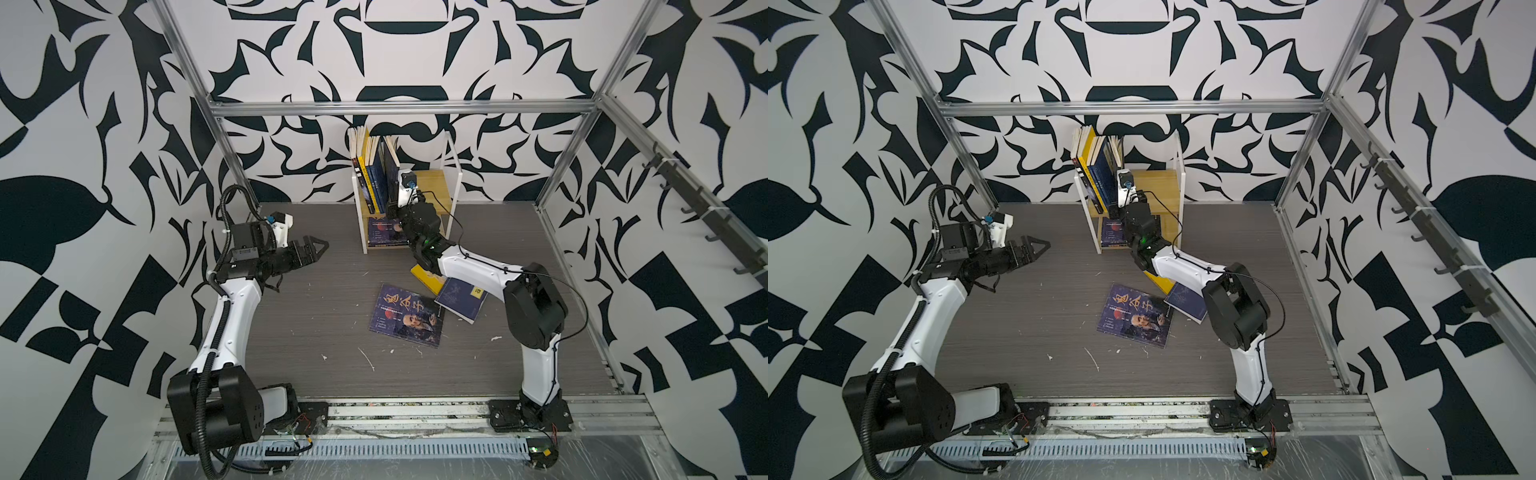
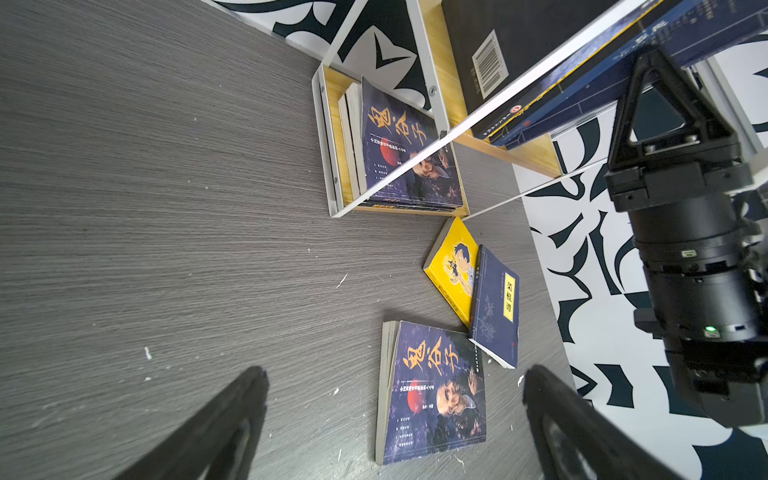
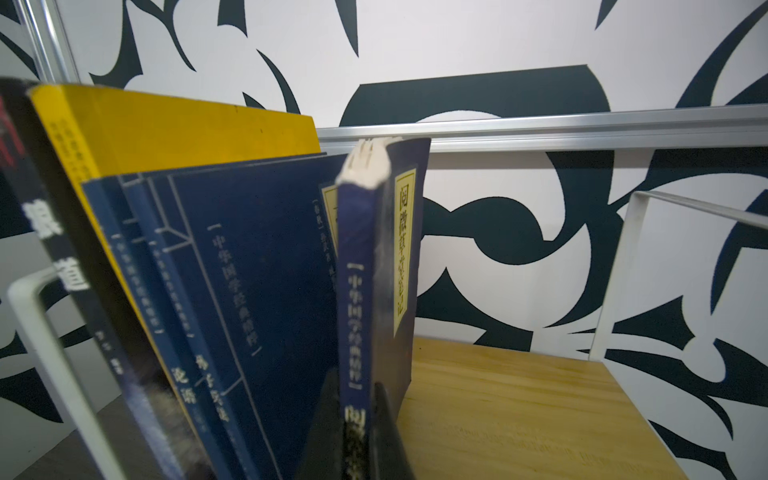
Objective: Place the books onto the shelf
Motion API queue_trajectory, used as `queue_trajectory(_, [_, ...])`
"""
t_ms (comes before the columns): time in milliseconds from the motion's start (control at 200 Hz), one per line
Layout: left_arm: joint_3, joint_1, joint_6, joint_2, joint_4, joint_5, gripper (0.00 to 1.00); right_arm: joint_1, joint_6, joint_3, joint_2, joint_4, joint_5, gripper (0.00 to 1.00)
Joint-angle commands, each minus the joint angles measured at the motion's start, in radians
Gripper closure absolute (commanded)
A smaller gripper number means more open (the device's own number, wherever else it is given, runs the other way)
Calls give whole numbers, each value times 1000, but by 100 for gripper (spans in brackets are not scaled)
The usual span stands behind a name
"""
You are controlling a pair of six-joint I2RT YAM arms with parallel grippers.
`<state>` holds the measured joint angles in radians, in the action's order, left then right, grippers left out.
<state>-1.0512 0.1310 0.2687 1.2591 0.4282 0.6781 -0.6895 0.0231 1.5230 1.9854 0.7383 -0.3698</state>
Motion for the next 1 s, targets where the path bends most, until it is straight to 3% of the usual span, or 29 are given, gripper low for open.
queue_trajectory(0, [10,7,1,-9,-21,20,0,-19,0,3,-26,38,47,91])
queue_trajectory(560, [15,13,9,-9,-29,21,0,-22,52,-68,-91,-16,128,69])
queue_trajectory(995, [17,18,15,6,-32,28,0,-44,-11,-329,-334,-135,143,67])
